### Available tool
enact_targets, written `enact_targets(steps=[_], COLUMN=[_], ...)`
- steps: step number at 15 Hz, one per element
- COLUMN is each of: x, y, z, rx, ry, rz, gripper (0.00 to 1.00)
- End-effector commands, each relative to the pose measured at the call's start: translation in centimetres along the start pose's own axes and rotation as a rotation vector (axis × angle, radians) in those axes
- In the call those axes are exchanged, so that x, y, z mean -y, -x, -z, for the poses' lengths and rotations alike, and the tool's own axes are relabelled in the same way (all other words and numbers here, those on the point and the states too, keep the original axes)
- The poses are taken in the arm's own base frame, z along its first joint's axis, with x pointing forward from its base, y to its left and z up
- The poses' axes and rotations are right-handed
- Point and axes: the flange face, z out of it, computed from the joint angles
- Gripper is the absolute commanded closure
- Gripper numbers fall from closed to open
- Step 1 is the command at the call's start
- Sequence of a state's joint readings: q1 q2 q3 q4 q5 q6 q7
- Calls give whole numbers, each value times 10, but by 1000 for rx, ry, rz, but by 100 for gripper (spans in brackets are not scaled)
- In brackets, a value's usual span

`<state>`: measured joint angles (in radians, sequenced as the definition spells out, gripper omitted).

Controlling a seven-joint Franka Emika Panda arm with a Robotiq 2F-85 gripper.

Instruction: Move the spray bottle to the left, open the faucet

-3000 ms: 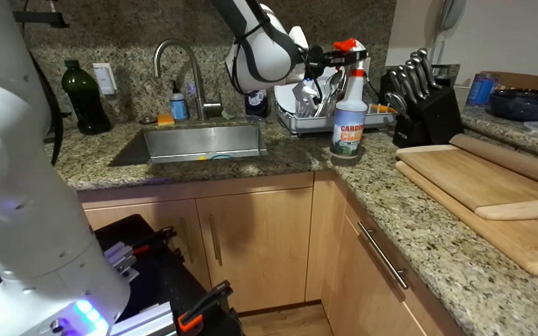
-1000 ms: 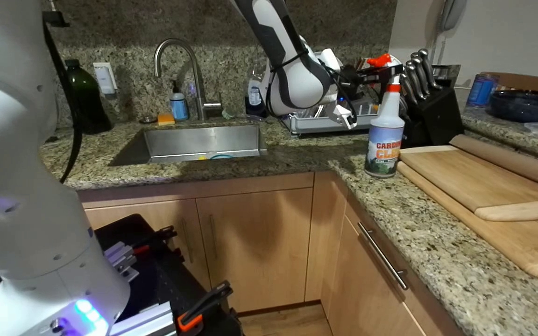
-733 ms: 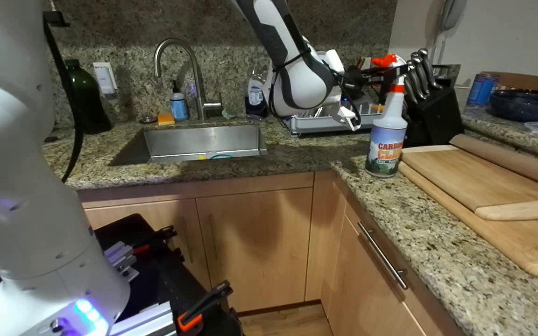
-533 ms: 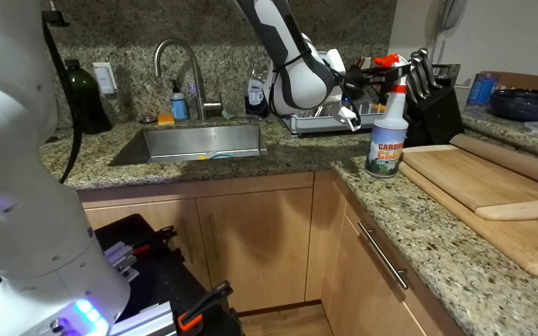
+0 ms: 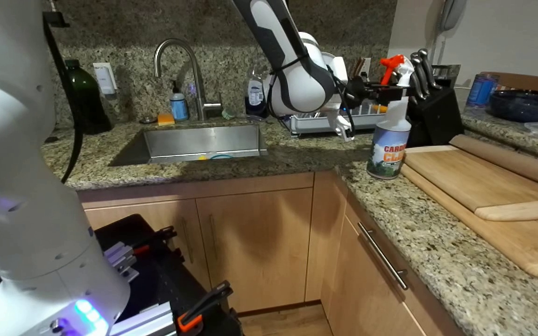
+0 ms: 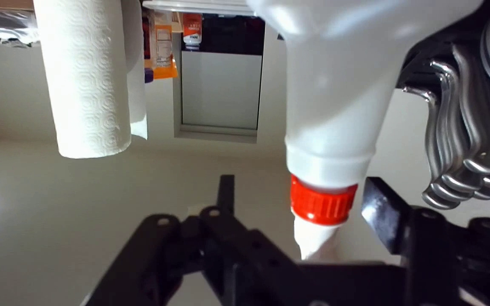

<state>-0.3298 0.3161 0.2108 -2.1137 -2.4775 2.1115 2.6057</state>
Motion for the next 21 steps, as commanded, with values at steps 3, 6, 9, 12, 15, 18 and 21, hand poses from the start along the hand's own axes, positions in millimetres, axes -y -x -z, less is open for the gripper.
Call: enact_targets(steps=[3, 6, 9, 12, 15, 18, 21], x=[0, 9, 12, 7, 14, 39, 88], y=[-19, -36, -46, -37, -15, 7, 12], z=[14, 26, 39, 50, 76, 111, 159], rx=[266, 431, 605, 766, 895, 991, 1047], ry=[-92, -164, -223, -238, -282, -353, -470], rz=[-78, -132, -187, -215, -193, -130, -26], gripper=[0, 0, 0, 0, 0, 0, 0])
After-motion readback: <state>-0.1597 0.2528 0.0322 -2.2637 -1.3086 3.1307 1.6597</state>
